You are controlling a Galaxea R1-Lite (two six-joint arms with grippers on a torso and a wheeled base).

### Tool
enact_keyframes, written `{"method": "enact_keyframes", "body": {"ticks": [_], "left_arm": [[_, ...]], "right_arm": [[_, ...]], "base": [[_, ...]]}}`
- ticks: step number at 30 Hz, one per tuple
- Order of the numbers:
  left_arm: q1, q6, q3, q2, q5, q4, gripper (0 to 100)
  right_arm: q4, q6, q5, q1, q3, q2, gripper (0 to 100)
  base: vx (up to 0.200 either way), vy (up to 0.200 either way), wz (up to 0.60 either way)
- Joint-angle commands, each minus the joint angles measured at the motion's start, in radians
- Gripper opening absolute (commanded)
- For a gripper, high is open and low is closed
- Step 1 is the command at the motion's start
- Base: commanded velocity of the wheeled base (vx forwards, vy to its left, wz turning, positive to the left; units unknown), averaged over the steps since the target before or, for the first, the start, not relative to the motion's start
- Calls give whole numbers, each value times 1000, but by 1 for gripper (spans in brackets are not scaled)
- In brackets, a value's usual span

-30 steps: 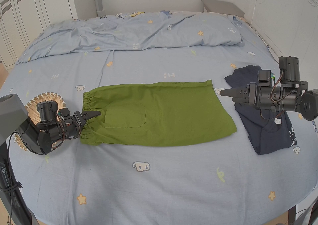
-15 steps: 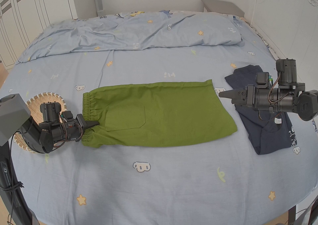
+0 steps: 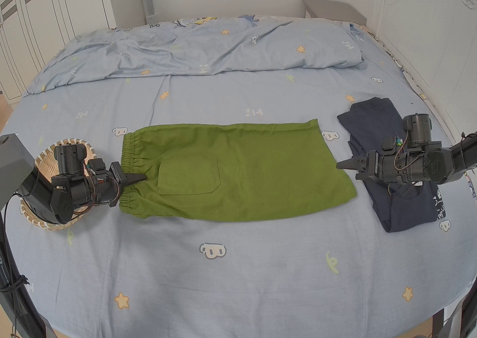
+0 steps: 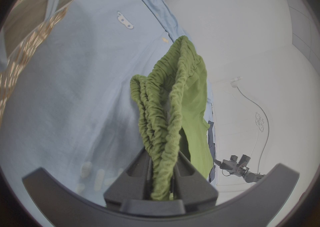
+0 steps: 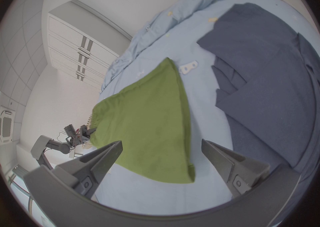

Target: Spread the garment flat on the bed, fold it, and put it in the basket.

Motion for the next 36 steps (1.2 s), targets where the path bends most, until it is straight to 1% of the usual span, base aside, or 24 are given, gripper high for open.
{"method": "enact_keyframes", "body": {"ticks": [1, 18, 20, 22, 24, 25, 26, 27, 30, 34, 35, 36], "left_arm": [[2, 0, 2, -43, 0, 2, 0], [7, 0, 5, -54, 0, 2, 0], [7, 0, 5, -54, 0, 2, 0], [7, 0, 5, -54, 0, 2, 0], [7, 0, 5, -52, 0, 2, 0], [7, 0, 5, -54, 0, 2, 0], [7, 0, 5, -54, 0, 2, 0], [6, 0, 5, -54, 0, 2, 0], [6, 0, 5, -52, 0, 2, 0], [6, 0, 5, -52, 0, 2, 0], [6, 0, 5, -52, 0, 2, 0], [6, 0, 5, -52, 0, 2, 0]], "right_arm": [[2, -4, 2, -7, -25, 98, 100], [4, 0, 15, 43, -79, 188, 100], [5, 6, 46, 45, -94, 205, 100], [27, 13, 94, 43, -111, 213, 100], [80, 19, 130, 42, -147, 217, 100], [117, 19, 141, 39, -173, 225, 100], [122, 19, 143, 37, -177, 227, 100], [183, 19, 152, 31, -222, 248, 100], [246, 19, 183, 26, -272, 276, 100], [290, 20, 267, 14, -297, 277, 100], [303, 22, 290, 13, -305, 277, 0], [312, 22, 298, 11, -312, 279, 0]], "base": [[0, 0, 0], [0, 0, 0], [0, 0, 0], [0, 0, 0], [0, 0, 0], [0, 0, 0], [0, 0, 0], [0, 0, 0], [0, 0, 0], [0, 0, 0], [0, 0, 0], [0, 0, 0]]}}
